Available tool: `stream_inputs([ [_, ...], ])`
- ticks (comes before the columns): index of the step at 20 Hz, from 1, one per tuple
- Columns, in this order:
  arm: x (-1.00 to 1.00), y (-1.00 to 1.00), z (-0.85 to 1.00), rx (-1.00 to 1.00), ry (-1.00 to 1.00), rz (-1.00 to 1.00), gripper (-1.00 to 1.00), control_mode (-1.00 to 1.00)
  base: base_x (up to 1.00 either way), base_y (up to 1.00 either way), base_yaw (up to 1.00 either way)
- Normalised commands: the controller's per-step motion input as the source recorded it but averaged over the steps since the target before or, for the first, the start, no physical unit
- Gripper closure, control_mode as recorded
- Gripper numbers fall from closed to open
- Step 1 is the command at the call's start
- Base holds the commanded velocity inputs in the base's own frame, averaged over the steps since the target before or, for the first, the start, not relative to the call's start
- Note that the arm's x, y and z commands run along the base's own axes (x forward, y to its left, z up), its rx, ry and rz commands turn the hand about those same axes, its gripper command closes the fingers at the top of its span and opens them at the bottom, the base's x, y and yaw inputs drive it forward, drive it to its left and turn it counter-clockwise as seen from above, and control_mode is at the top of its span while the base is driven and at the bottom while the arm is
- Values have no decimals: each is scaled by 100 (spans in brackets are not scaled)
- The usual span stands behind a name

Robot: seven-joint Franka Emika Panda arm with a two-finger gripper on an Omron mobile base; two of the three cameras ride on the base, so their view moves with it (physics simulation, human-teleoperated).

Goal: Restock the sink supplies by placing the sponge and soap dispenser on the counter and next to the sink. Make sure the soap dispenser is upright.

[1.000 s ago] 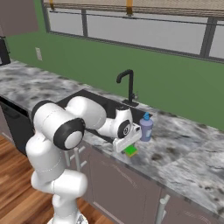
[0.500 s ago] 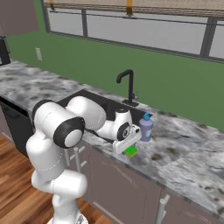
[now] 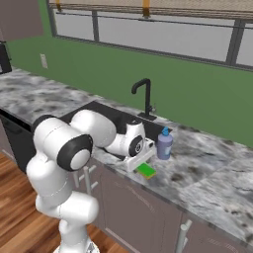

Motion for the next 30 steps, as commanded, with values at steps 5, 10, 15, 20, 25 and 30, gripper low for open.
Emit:
stream_inputs([
  [5, -15, 47, 56, -4, -3, 3, -100, -100, 0, 0, 0],
  [10, -24, 52, 70, -4, -3, 0, -100, -100, 0, 0, 0],
  [15, -65, 23, 85, 0, -7, 0, -100, -100, 0, 0, 0],
  [20, -88, 4, 84, 0, -11, 0, -100, -100, 0, 0, 0],
  [25, -98, 0, 71, 0, -17, 0, -100, -100, 0, 0, 0],
  [30, -56, 9, 21, 0, -24, 0, -100, -100, 0, 0, 0],
])
